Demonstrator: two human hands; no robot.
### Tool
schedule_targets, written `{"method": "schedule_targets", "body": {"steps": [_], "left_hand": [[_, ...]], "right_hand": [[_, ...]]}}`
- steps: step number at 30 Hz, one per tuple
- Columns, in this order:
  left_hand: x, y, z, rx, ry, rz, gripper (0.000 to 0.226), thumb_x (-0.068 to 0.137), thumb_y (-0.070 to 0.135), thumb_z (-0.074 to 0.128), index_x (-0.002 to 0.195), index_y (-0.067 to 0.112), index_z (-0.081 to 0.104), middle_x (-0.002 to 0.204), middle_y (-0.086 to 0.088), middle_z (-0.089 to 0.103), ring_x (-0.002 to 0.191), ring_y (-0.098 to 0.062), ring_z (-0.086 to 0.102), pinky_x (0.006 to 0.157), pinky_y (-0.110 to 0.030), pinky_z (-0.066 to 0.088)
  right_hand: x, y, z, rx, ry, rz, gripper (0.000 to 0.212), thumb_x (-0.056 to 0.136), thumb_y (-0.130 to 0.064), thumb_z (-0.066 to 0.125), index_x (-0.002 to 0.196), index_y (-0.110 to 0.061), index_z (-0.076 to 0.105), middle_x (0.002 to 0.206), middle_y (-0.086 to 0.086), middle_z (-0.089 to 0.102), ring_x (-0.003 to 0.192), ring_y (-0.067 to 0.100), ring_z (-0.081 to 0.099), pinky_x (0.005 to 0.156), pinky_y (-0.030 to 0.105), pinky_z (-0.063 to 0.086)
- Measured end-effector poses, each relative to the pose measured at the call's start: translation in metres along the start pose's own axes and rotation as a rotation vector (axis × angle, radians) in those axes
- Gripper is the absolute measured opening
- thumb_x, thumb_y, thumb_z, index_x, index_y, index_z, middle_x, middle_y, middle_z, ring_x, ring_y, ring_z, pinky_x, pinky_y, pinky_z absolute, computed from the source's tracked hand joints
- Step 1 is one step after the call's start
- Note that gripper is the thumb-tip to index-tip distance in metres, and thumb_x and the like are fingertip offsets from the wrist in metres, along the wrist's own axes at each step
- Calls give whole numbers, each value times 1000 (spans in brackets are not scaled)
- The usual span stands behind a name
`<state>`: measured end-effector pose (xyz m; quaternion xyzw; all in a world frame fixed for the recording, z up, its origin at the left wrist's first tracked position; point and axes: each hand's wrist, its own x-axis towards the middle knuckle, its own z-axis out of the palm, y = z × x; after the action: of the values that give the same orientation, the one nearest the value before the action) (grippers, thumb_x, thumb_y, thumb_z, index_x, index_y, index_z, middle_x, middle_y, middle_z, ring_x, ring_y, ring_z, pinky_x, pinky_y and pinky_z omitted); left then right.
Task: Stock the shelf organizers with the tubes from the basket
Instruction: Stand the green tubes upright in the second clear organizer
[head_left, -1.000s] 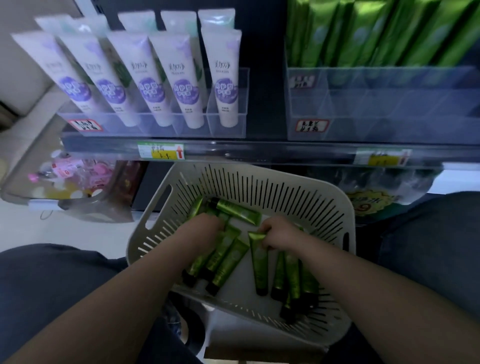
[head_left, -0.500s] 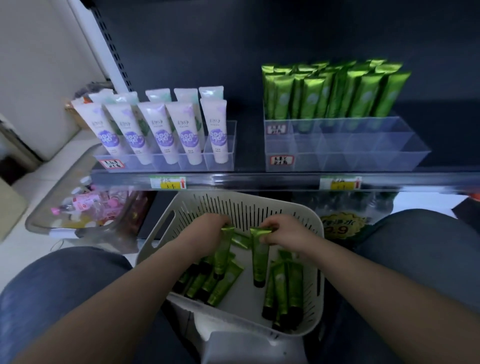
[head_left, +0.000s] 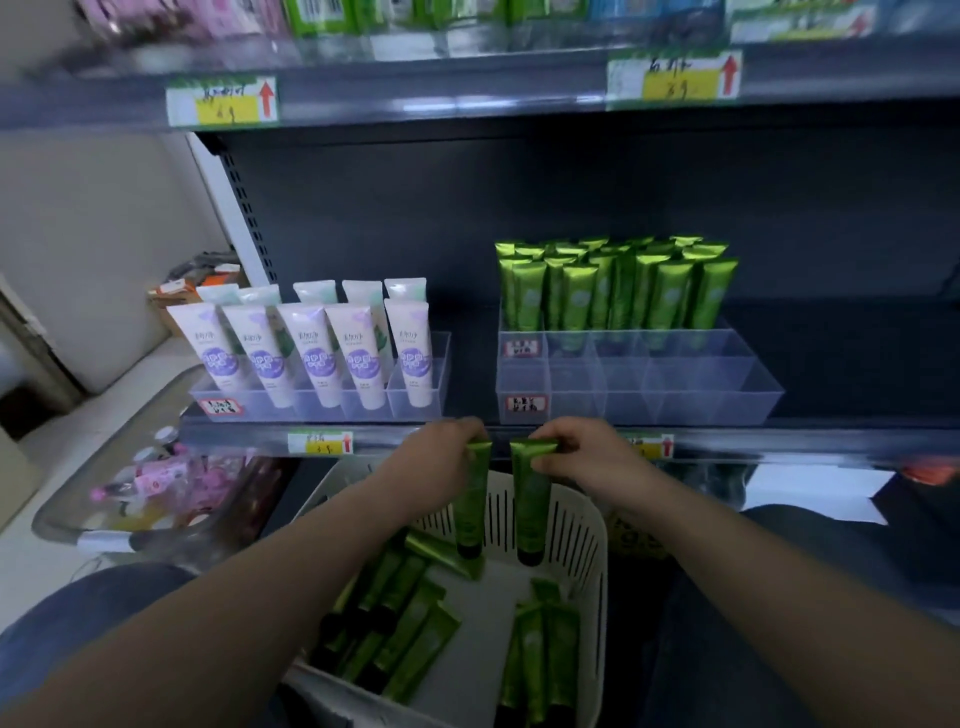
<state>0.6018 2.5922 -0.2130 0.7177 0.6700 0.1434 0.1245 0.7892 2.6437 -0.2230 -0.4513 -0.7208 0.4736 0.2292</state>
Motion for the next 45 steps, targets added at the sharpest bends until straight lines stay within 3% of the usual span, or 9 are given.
{"method": "schedule_targets", "body": {"steps": [4, 13, 17, 22, 24, 26, 29, 34, 45], "left_hand": [[15, 16, -17, 0, 62, 50, 25, 91, 5, 44, 113, 15, 54, 103, -11, 59, 91, -25, 57, 70, -28, 41], [57, 38, -47, 20, 151, 89, 31, 92, 4, 42, 120, 12, 50, 111, -15, 54, 101, -30, 53, 84, -37, 45], [79, 41, -61, 3, 182, 99, 35, 90, 3, 42, 124, 11, 48, 115, -14, 52, 105, -29, 53, 79, -24, 35], [105, 46, -79, 6, 245, 120, 36, 90, 4, 41, 125, 9, 48, 115, -16, 52, 106, -29, 52, 81, -25, 36], [114, 47, -84, 25, 264, 131, 34, 89, 2, 41, 122, 6, 48, 114, -18, 52, 105, -31, 51, 83, -29, 38], [122, 48, -88, 27, 281, 144, 33, 88, 1, 42, 121, 4, 49, 113, -19, 52, 105, -32, 51, 79, -25, 33], [135, 50, -94, 21, 311, 155, 33, 87, -1, 43, 119, 2, 50, 111, -21, 54, 104, -32, 51, 74, -22, 29], [158, 46, -102, -1, 325, 140, 25, 87, 0, 42, 110, 4, 51, 104, -19, 54, 97, -32, 53, 65, -18, 26], [192, 22, -84, 23, 336, 140, 28, 90, 5, 45, 116, 5, 54, 111, -21, 56, 98, -33, 55, 69, -21, 30]], "right_hand": [[7, -13, -17, 31, 43, -32, 17, 82, -9, 66, 88, -25, 65, 91, 1, 67, 90, 17, 62, 82, 32, 49], [25, -44, -52, 84, 60, -120, 16, 84, -2, 62, 88, -18, 64, 89, 7, 65, 87, 20, 60, 88, 37, 48], [37, -57, -66, 119, 75, -150, 17, 85, -1, 62, 90, -17, 64, 85, 3, 64, 84, 17, 58, 83, 32, 46], [55, -72, -83, 123, 98, -198, 17, 85, -4, 62, 91, -19, 64, 76, -3, 62, 70, 8, 56, 70, 20, 44], [63, -76, -89, 138, 115, -213, 17, 85, -4, 62, 93, -19, 63, 80, -1, 63, 75, 10, 57, 74, 23, 46], [72, -80, -94, 157, 143, -221, 18, 86, -3, 62, 96, -18, 63, 84, 1, 64, 77, 12, 59, 77, 24, 49], [85, -86, -98, 168, 190, -249, 21, 86, -2, 62, 87, -24, 61, 77, -1, 62, 68, 8, 56, 66, 16, 47], [106, -90, -104, 175, 226, -291, 21, 86, -4, 61, 86, -25, 61, 87, 2, 64, 80, 13, 59, 78, 25, 49], [145, -75, -94, 76, 296, -304, 19, 86, -5, 61, 90, -23, 62, 90, 3, 62, 83, 13, 56, 76, 24, 46]]}}
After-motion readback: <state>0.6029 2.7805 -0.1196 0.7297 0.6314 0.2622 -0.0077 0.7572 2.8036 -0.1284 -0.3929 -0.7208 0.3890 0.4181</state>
